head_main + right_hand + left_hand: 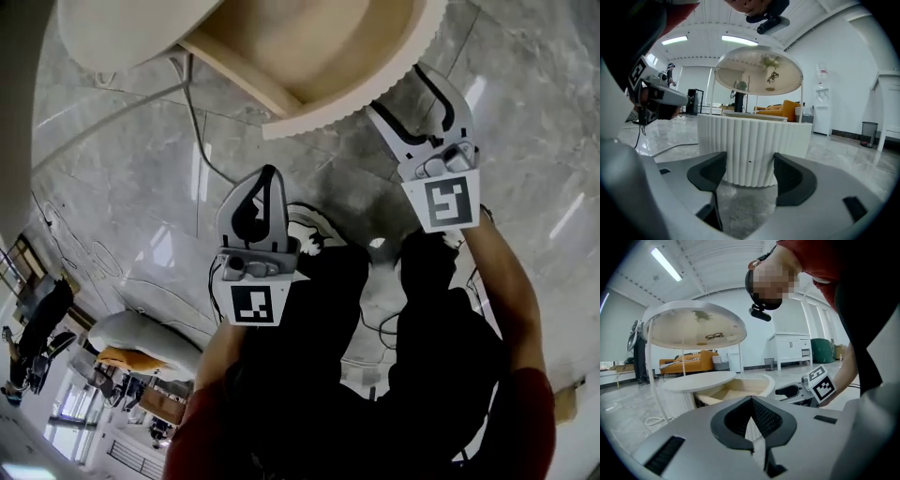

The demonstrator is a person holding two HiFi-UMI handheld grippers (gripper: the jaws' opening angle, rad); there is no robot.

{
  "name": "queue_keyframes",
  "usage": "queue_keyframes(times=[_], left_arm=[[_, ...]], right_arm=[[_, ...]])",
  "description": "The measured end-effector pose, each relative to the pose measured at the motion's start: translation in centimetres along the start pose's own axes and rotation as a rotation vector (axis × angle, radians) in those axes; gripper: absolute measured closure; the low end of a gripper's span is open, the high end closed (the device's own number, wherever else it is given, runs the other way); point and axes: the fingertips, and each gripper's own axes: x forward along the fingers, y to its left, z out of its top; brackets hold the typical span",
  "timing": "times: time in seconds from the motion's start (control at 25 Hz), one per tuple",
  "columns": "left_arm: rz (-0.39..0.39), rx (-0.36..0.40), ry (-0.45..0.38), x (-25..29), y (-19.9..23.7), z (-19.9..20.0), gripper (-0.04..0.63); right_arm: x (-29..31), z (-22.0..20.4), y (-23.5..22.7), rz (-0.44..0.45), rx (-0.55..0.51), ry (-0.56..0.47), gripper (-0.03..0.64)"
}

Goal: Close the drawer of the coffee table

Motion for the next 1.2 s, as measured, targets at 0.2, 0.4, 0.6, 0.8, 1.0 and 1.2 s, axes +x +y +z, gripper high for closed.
queue_keyframes(times=[0.2,0.4,0.6,0.8,1.0,1.2], left_arm=[[0.118,-0.012,-0.025,0.3,3.2,-2.5,0.584],[0.176,-0.026,-0.034,0.8,5.4,-4.6,0.584],[0.212,-0.107,0.014,0.8,7.3,-7.2,0.584],[0.194,-0.002,-0.011,1.3,6.5,-6.6,0.583],[0.184,-0.053,0.025,1.7,5.8,-7.9,0.584],[0.175,-0.043,0.027,1.9,6.1,-8.2,0.584]], right_arm=[[1.5,1.0,0.1,0.015,-0.007,-0.072,0.313],[2.7,2.1,0.1,0.037,-0.063,-0.166,0.314],[4.1,0.9,0.1,0.042,-0.024,-0.092,0.314],[5.1,1.9,-0.2,0.031,-0.020,-0.097,0.313],[6.2,2.1,-0.1,0.036,-0.027,-0.102,0.313],[7.6,2.4,-0.1,0.035,-0.009,-0.097,0.313]])
